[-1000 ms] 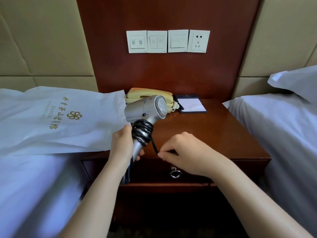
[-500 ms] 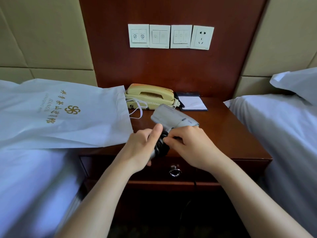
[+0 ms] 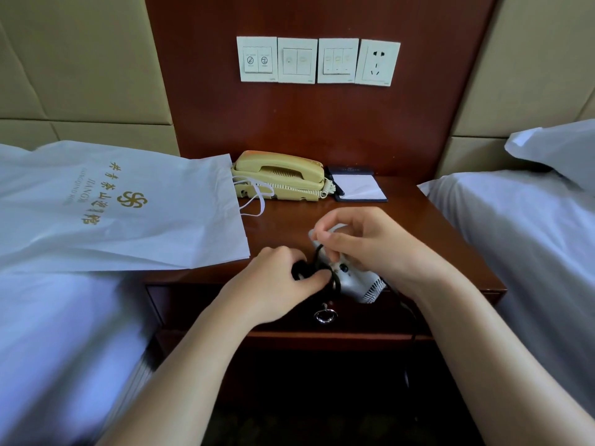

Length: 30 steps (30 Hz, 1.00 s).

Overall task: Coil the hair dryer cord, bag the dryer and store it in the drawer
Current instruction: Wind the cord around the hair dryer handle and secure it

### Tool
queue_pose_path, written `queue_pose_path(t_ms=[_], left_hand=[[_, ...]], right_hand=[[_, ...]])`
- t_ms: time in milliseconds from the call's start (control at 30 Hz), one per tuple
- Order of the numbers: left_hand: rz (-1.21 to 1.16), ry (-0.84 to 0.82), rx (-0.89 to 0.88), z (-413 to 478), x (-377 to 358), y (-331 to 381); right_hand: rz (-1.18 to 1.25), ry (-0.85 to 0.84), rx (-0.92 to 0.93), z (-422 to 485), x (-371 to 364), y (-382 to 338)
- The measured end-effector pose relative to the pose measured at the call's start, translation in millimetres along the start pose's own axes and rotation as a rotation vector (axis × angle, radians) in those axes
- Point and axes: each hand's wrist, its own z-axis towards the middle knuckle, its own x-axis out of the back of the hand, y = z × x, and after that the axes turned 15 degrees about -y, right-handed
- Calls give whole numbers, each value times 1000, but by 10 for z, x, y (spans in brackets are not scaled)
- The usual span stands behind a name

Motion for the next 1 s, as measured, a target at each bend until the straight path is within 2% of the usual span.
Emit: queue_pose_path(t_ms=[167,367,600,733,800,833,867,933,1000], left_hand=[[-34,-114,10,-43,-11,16],[-235,-217,-58,-25,13,-42],[-500,-318,-211,-27,12,-42],[-623,-344,-207,-78,4,24],[-625,-202,-66,34,44,111],[-616,-93,56,128,62,106],[-656,-45,104,150,81,22],[-842,83,137,185,170,-64],[-883,208,165,299,223,-97]], right_hand=[[-146,-11,27,-100,289,51],[-220,182,10,-146,501,272],[19,250,14,-87,506,484],[161,130,-47,-72,493,540],[146,108,-81,-71,454,520],[180,122,-124,-70,431,542],[245,169,-165,-76,385,520],[286,166,-117,-59,320,567],[257,129,-122,-12,268,603]])
